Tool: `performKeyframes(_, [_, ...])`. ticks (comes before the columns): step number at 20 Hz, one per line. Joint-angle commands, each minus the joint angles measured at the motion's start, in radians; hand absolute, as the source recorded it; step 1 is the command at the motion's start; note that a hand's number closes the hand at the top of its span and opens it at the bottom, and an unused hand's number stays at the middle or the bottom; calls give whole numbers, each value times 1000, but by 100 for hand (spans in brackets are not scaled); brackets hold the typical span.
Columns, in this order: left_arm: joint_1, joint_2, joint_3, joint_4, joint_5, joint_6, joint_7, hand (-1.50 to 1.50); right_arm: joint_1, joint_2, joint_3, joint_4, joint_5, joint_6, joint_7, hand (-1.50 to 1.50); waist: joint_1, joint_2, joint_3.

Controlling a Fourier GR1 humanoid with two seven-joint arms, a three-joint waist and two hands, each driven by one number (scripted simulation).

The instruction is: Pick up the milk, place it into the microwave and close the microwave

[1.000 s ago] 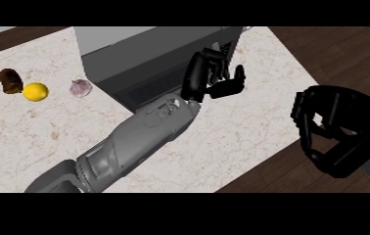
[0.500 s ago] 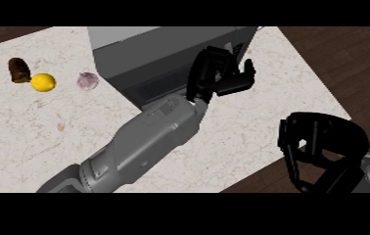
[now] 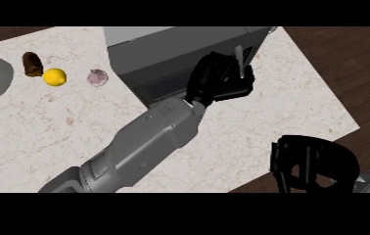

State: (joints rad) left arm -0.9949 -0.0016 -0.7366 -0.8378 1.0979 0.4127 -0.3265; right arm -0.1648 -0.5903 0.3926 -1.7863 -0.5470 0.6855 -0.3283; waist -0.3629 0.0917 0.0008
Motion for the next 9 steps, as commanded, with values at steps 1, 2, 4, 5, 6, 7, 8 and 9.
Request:
performKeyframes(1, [94, 36, 98, 129, 70, -30, -25, 150, 46, 13, 16, -47, 13, -29, -1, 150, 38, 9, -9])
performKeyframes(2, [99, 36, 93, 135, 75, -45, -31, 150, 48, 18, 18, -60, 16, -38, 1, 150, 45, 9, -9])
performKeyframes(4, [118, 45, 79, 144, 80, -80, -47, 150, 73, 26, 33, -81, 32, -49, 0, 150, 55, 8, -9])
performKeyframes(5, [109, 43, 77, 148, 83, -92, -47, 150, 75, 33, 36, -92, 39, -63, 4, 150, 55, 8, -9])
performKeyframes(6, [117, 47, 76, 156, 89, -102, -50, 150, 87, 32, 41, -106, 41, -65, 2, 150, 58, 6, -9])
performKeyframes(7, [112, 41, 75, 158, 95, -117, -51, 150, 98, 42, 50, -115, 44, -76, 6, 150, 61, 6, -9])
performKeyframes(8, [114, 54, 70, 164, 97, -136, -51, 150, 100, 38, 47, -127, 56, -85, 9, 150, 63, 5, -9])
performKeyframes(9, [116, 47, 72, 170, 103, -142, -58, 150, 124, 43, 59, -136, 62, -89, 5, 150, 60, 2, -7])
